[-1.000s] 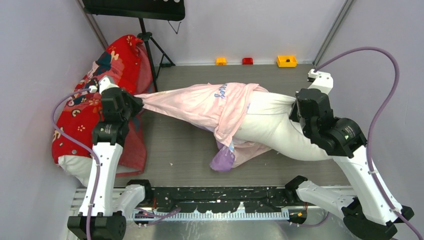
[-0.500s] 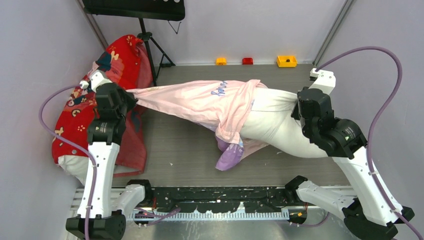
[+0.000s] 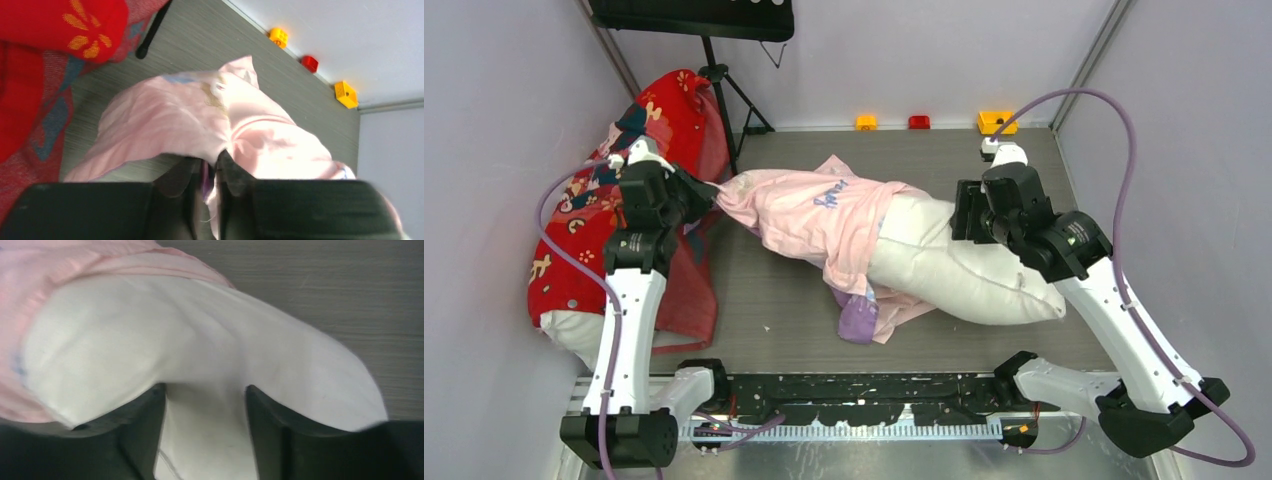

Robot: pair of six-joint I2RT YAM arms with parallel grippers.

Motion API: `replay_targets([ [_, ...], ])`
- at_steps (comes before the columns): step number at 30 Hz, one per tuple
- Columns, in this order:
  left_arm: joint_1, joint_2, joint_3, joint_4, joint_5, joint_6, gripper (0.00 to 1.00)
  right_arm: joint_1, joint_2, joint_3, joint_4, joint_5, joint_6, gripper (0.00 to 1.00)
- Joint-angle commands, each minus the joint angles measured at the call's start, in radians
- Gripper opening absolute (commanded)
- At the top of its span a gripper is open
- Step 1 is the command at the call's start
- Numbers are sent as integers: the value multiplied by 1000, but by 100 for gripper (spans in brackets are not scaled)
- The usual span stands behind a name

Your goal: Remove the pillowcase from the pillow

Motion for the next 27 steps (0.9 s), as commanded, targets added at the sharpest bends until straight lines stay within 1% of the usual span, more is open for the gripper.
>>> replay_targets([
  [1, 10, -37, -5, 18, 137, 94, 35, -10, -29, 6, 79, -210, 13, 81],
  [2, 10, -55, -5, 5, 99, 104, 48, -10, -30, 10, 79, -251, 17, 86],
  [4, 9, -91, -3, -13, 0, 104, 67, -9, -30, 31, 72, -306, 35, 90],
  [6, 10, -121, 0, -9, -53, 100, 76, -11, -22, 62, 53, -309, 42, 91],
  [7, 10, -125, 9, -8, -49, 97, 78, -10, -11, 81, 41, -297, 42, 91],
  [9, 9, -120, 30, 0, 28, 88, 81, -10, 6, 97, 12, -248, 43, 91],
  [11, 8, -106, 35, 27, 133, 84, 80, -10, 19, 98, -11, -196, 54, 91],
  [12, 7, -97, 33, 46, 170, 66, 80, -10, 24, 92, -14, -197, 59, 91],
  [15, -17, -54, 35, 96, 256, 22, 77, -10, 35, 53, -5, -290, 91, 91],
  [17, -87, -14, 56, 93, 263, 34, 75, -10, 37, 1, 18, -386, 121, 90],
  [19, -177, 43, 93, 62, 226, 73, 75, -11, 27, -84, 68, -455, 160, 88],
  [22, -296, 114, 150, 19, 185, 118, 75, -11, 2, -239, 147, -518, 233, 85],
  [27, -393, 210, 193, 8, 206, 119, 73, -10, -56, -497, 276, -606, 330, 79],
])
